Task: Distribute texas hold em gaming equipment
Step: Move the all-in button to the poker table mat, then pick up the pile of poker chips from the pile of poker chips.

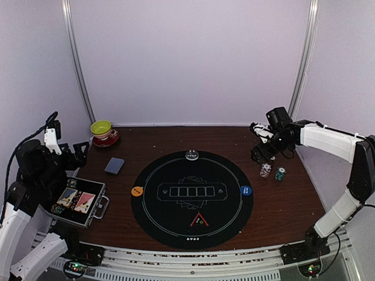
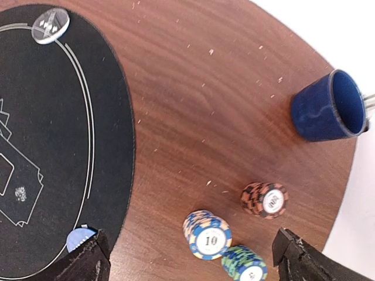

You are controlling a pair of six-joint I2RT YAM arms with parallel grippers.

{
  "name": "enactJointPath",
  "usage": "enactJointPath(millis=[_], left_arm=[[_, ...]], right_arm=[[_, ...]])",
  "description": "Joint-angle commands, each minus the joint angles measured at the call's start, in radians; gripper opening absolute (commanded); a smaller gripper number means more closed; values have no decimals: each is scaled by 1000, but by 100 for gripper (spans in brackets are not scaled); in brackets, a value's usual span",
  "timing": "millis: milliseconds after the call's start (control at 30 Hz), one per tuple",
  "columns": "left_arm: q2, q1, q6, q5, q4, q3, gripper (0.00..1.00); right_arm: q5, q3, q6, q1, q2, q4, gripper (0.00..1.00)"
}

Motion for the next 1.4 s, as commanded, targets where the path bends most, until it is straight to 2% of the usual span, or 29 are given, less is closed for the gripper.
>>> enactJointPath(millis=[0,433,967,1367], left_arm=[[-11,9,19,30,41,-11,98],[-28,20,19,62,51,-13,98],[-40,25,20,66,54,-14,98],[-42,27,21,66,54,-14,98]], right_arm=[[12,-43,22,-17,-7,47,98],[-87,-75,6,-101,33,87,89],[-37,-73,7,-103,141,98,80],[-97,-55,3,-157,165,36,72]])
